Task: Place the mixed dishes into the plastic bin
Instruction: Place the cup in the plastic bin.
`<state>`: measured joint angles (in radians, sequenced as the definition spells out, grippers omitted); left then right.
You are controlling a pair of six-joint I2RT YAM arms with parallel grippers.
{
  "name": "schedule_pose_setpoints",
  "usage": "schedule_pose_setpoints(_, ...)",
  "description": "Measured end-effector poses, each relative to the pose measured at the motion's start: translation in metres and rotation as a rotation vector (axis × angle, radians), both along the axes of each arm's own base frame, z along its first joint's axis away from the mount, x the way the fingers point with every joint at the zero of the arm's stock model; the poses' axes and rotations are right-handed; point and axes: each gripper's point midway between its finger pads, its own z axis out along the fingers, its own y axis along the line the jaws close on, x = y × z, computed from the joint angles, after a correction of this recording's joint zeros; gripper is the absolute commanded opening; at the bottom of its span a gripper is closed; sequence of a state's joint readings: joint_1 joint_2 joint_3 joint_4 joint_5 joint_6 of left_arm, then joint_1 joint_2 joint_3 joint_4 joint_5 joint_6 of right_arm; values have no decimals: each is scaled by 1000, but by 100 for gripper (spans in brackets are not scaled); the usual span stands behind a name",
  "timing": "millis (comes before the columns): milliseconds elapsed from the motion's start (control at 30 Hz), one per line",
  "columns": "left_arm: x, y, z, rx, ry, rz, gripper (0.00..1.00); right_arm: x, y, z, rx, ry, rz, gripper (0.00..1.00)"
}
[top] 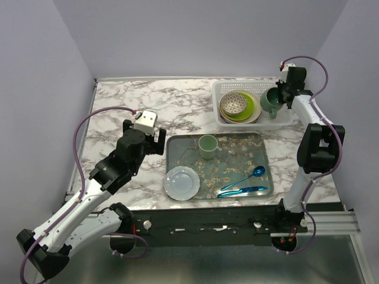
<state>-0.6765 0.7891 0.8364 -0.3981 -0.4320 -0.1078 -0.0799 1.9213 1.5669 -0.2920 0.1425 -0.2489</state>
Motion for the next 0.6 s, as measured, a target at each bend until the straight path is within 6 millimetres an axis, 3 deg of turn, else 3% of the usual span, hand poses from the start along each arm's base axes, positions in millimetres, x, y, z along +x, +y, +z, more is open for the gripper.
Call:
schedule_pose_setpoints(433, 1, 0, -1, -6, 5, -7, 99, -2, -10, -6, -113, 51, 50, 14)
schedule_pose_setpoints(600, 1, 0, -1, -7, 5, -7, 99, -9, -9, -17, -124, 104, 75, 21)
